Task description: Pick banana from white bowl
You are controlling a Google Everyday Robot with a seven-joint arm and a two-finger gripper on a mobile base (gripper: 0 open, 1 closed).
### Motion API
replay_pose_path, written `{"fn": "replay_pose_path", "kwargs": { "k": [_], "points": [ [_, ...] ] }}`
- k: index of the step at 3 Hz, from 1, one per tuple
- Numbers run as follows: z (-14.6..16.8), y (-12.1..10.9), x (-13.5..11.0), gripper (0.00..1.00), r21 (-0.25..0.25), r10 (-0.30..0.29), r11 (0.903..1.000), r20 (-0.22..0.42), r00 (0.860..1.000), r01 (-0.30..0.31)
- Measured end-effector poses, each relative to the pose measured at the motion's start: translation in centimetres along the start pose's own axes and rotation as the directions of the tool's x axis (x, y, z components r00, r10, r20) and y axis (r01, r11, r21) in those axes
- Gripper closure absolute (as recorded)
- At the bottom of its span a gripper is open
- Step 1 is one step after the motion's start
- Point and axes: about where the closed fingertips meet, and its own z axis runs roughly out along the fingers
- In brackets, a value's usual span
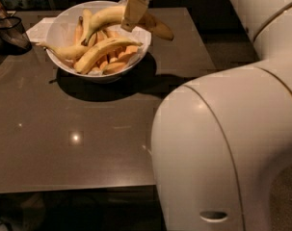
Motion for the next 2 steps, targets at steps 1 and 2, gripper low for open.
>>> {"fn": "replay_pose_path", "kwargs": {
  "k": [1,2],
  "points": [
    [0.15,-0.1,-0.2,1.0,0.006,0.0,1.0,0.007,1.0,0.0],
    [-0.12,0.57,-0.71,1.0,0.013,-0.008,0.9999,-0.005,1.0,0.008]
  ]
}}
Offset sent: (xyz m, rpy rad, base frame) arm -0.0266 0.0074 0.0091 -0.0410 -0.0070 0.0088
